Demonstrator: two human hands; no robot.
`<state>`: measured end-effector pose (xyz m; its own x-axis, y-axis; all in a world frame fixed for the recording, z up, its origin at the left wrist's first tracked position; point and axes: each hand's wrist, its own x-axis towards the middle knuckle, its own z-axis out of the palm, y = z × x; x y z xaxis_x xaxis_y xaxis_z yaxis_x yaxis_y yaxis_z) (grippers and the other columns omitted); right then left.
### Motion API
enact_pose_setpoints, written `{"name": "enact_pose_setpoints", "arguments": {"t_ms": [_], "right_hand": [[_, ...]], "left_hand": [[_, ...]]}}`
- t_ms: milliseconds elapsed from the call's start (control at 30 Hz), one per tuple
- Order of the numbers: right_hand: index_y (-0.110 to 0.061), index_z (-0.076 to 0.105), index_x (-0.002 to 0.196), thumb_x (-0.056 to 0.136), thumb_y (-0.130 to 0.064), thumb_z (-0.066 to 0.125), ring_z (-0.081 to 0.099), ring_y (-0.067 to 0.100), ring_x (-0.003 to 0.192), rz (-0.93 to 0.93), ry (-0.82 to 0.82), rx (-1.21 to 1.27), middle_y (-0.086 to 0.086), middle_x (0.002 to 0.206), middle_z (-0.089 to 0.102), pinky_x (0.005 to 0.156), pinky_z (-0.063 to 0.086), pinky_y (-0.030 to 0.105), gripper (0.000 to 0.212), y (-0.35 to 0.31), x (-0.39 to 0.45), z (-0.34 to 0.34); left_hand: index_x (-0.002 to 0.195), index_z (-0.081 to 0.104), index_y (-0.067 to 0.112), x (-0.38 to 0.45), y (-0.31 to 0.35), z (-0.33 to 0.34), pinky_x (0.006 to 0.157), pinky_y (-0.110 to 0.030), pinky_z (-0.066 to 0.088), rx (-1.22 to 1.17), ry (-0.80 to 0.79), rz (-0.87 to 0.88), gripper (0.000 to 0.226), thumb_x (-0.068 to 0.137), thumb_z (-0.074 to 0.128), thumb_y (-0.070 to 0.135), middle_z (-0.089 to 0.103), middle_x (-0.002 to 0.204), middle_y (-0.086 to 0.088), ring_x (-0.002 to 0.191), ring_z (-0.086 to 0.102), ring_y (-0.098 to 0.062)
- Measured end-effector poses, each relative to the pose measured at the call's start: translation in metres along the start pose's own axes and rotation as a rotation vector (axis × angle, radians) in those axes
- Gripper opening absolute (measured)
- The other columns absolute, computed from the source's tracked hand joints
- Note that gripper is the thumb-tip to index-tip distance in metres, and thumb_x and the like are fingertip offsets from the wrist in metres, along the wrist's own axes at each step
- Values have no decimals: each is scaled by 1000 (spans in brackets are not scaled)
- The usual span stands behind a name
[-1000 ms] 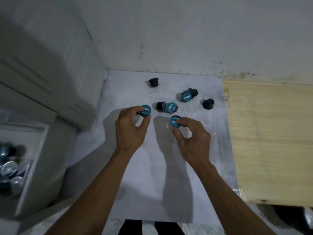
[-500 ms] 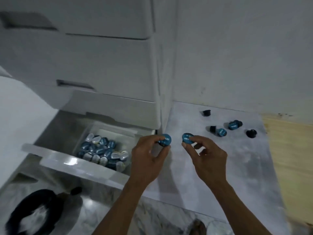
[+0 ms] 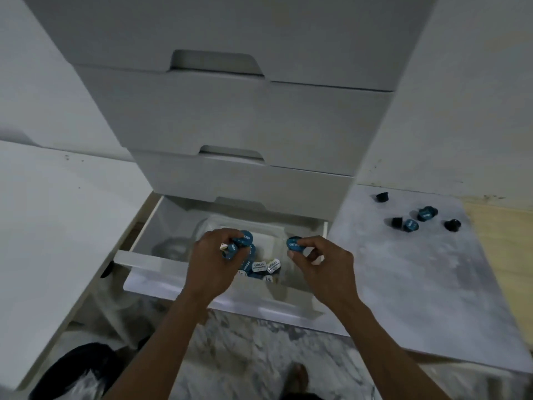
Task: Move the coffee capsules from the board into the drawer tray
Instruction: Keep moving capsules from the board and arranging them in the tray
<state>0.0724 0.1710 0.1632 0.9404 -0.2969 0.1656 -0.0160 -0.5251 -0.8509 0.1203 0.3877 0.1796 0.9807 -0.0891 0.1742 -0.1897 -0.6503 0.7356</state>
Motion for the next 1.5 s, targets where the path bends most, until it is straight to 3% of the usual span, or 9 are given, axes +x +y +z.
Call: {"name": "enact_pose_setpoints", "arguments": {"t_ms": [67,133,333,533,633,767,1100,1267,1500], "right_hand": [[-28,73,88,76,-26,82,59,6,66,39,-36,-38,-24,78,65,59,42,8,15,0,9,12],[-29,71,88,77,-27,80,59,6,62,65,-77,-77,-21,85,69,59,46,11,15,5,19,24],[-29,65,93,84,-30,73,58,2,63,140,-219,-224,-14,94,69,57,45,16,12,26,39,54],[-23,67,101,87,-29,66,65,15,79,97,-301,-408,-2,99,71,62,49,24,15,42,60,75],[-21,64,104,89,-28,62,64,20,87,90,-372,-472,2,104,68,64,49,27,17,49,66,86],[-18,62,107,90,-21,57,64,25,92,55,-446,-580,5,107,65,66,48,31,18,53,71,95],[-17,59,117,92,-21,55,61,24,107,9,-512,-635,6,117,66,81,48,31,25,58,77,97],[-17,61,111,90,-20,58,61,25,103,17,-496,-617,6,114,68,80,49,31,22,62,76,97],[-17,63,112,85,-18,62,64,25,98,47,-526,-597,5,113,68,77,53,33,26,63,80,97]], "left_hand": [[95,71,21,14,-7,6,80,-35,56,14,-54,13,24,74,80,17,71,96,5,87,66,-15],[95,71,19,23,-11,15,80,-38,56,29,-107,17,24,74,80,15,72,95,1,87,65,-17],[93,71,17,46,-20,35,70,-8,43,122,-242,21,17,77,77,14,60,83,15,76,54,-2],[97,71,19,75,-47,69,79,-25,50,175,-362,-7,21,76,76,15,73,98,3,92,63,-15],[95,69,24,84,-56,83,81,-37,55,179,-422,-55,21,75,74,19,72,97,0,93,63,-19],[95,69,22,95,-64,98,82,-41,53,231,-502,-59,22,73,69,18,71,95,-2,94,61,-23],[90,67,20,100,-73,114,83,-43,52,288,-567,-51,19,72,67,19,71,91,-3,90,63,-26],[73,61,24,99,-76,112,83,-42,51,263,-576,-97,12,70,70,18,70,82,0,85,61,-24],[79,67,23,99,-76,107,88,-41,50,224,-565,-121,11,70,71,18,72,87,1,93,63,-22]]}}
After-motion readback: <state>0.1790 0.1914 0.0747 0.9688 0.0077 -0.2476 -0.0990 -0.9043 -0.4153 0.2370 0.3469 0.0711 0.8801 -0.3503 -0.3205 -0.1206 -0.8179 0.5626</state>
